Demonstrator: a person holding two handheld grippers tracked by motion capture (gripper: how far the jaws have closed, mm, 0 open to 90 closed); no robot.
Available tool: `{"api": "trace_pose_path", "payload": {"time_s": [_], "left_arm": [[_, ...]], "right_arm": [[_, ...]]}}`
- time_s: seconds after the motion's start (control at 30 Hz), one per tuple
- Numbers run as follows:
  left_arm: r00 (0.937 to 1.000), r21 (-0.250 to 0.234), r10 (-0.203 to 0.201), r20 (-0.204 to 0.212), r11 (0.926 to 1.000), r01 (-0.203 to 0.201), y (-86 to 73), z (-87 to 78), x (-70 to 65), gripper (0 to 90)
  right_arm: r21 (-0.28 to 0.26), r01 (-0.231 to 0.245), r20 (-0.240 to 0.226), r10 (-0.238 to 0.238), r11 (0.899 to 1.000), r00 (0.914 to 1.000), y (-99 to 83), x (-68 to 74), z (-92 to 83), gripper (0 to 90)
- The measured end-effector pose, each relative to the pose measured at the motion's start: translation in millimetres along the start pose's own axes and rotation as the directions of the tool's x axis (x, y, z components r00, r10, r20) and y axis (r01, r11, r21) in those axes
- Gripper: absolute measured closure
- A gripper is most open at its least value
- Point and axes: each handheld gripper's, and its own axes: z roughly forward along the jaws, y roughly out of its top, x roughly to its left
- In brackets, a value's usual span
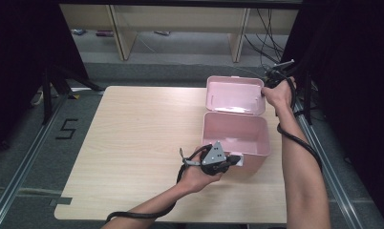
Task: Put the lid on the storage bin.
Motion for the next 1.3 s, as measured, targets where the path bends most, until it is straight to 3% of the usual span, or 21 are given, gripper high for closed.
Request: {"api": "trace_pose_path", "payload": {"time_s": [0.1, 0.23, 0.27, 0.43, 0.47, 0.5, 0.57, 0.93, 1.0, 1.03, 1.07, 1.3], "left_arm": [[1.0000, 0.001, -0.002, -0.001, 1.0000, 0.002, 0.3, 0.2, -0.1, 89.7], [1.0000, 0.003, 0.002, 0.001, 1.0000, -0.002, 0.3, 0.0, 0.1, 89.7], [1.0000, 0.004, 0.004, 0.001, 1.0000, -0.004, 0.5, 0.0, 0.1, 89.7], [1.0000, 0.010, 0.003, 0.001, 0.9999, -0.003, 0.9, -0.2, 0.2, 89.6], [1.0000, 0.010, 0.004, 0.000, 0.9999, -0.004, 1.0, -0.2, 0.2, 89.7], [1.0000, 0.010, 0.003, 0.000, 0.9999, -0.003, 0.9, -0.2, 0.2, 89.7], [1.0000, 0.008, 0.003, 0.000, 1.0000, -0.003, 0.8, -0.2, 0.0, 89.7], [1.0000, 0.009, 0.001, 0.001, 1.0000, -0.001, 0.8, -0.4, -0.2, 89.7], [1.0000, 0.009, 0.002, 0.001, 1.0000, -0.002, 0.8, -0.4, -0.1, 89.7], [1.0000, 0.008, 0.001, 0.001, 1.0000, -0.001, 0.7, -0.4, -0.2, 89.7], [1.0000, 0.005, -0.001, 0.001, 1.0000, 0.001, 0.4, -0.4, -0.1, 89.6], [0.9999, -0.005, -0.002, 0.012, 1.0000, 0.002, -0.2, 0.4, 0.8, 89.7]], "right_arm": [[-0.006, -0.008, -0.002, 0.008, 1.000, 1.0000, 0.5, 0.8, -4.3, 86.4], [-0.030, 0.026, -0.005, -0.027, 0.999, 0.9996, -0.1, -1.4, -8.8, 86.5], [-0.035, 0.003, -0.003, -0.003, 0.999, 1.0000, -1.1, 0.5, -9.9, 86.5], [-0.046, 0.007, -0.011, -0.007, 0.999, 0.9999, -0.7, 0.5, -17.2, 86.7], [-0.068, 0.027, -0.008, -0.028, 0.997, 0.9996, -1.1, -0.6, -16.5, 86.8], [-0.062, 0.009, -0.011, -0.009, 0.998, 0.9999, -1.3, 0.6, -18.1, 86.9], [-0.075, 0.027, -0.013, -0.028, 0.997, 0.9995, -1.7, -1.0, -19.8, 86.9], [-0.119, 0.011, -0.023, -0.014, 0.993, 0.9996, -7.2, 0.6, -32.7, 87.3], [-0.121, 0.035, -0.019, -0.038, 0.992, 0.9991, -7.3, -1.4, -34.3, 87.4], [-0.125, -0.002, -0.033, -0.002, 0.992, 0.9995, -8.1, 0.8, -35.0, 87.4], [-0.125, 0.028, -0.024, -0.031, 0.992, 0.9992, -7.8, -1.3, -35.8, 87.4], [-0.131, 0.010, -0.029, -0.014, 0.991, 0.9995, -9.8, 1.9, -43.6, 87.5]]}}
